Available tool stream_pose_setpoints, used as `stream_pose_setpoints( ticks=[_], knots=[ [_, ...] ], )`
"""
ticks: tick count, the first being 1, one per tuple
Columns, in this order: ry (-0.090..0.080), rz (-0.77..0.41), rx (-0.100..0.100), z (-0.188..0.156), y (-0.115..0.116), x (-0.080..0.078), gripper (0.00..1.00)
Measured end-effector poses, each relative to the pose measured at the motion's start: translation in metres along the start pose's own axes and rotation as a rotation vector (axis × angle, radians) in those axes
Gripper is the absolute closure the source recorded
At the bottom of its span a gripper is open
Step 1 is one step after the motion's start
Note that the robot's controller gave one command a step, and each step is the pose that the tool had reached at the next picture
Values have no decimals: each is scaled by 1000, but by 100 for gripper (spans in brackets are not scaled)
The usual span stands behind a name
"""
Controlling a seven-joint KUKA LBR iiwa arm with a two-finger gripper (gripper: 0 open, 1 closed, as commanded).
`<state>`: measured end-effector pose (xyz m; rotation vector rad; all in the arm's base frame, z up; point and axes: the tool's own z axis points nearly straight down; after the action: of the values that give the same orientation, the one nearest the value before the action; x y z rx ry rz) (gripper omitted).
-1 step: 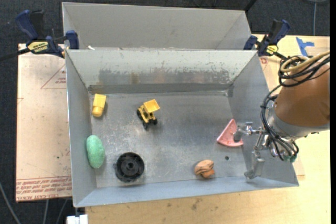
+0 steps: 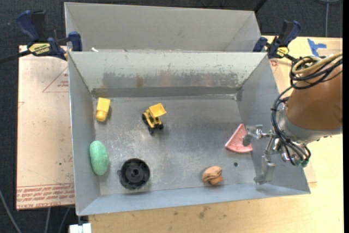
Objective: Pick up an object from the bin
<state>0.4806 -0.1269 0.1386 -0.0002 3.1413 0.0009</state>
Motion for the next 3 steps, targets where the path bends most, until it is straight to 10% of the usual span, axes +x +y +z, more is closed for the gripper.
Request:
stream_pose_setpoints(
  ticks=[1, 2, 3],
  knots=[
    [-7, 48, 1, 52, 24, -39, 0],
    [-2, 149, -1, 65, 35, -49, 100],
    [-2, 200, 0, 50, 37, -48, 0]
  ],
)
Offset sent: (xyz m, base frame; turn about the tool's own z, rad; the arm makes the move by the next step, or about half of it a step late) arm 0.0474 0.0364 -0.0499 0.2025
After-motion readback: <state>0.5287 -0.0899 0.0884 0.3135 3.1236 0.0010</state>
